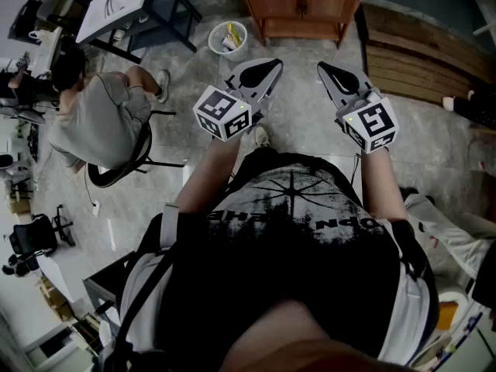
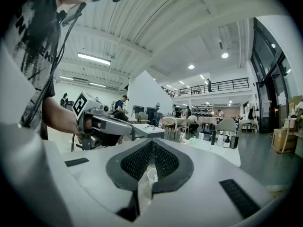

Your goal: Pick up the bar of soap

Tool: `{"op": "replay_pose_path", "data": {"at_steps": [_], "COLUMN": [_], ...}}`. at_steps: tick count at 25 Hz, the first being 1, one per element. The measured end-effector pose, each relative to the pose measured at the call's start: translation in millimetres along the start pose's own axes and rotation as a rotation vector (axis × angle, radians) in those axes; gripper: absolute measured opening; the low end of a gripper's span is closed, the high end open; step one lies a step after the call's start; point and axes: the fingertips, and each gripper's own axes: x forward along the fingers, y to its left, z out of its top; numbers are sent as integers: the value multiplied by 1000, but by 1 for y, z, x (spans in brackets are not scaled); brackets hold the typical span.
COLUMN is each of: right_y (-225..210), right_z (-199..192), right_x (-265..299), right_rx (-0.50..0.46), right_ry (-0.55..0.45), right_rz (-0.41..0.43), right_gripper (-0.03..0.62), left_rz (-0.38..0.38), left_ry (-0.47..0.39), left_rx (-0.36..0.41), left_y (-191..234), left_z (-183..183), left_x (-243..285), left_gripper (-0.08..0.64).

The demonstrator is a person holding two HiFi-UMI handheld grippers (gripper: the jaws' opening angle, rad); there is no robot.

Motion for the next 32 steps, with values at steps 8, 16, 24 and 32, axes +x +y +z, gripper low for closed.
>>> {"op": "replay_pose_path", "data": {"at_steps": [8,16,24,32], "right_y": [-8,-8,-11,-16], "right_z": [-3,-5,-5,-10], "right_x": [-2,-6,-9,0], "right_rx": [8,46,49,58], "right_ry": [-7,-25,-30,-20], "right_rz": [4,13,10,13], "right_gripper": [14,14,14,14], "left_rz": [5,9,12,10], "left_ry": [1,2,7,17], "left_rx": [-5,-8,-10,-27], "left_y": [-1,-4,-6,3], "left_z": [-3,-3,-4,-12], "left_x": [8,10,11,15], "left_gripper": [11,11,11,11]}}
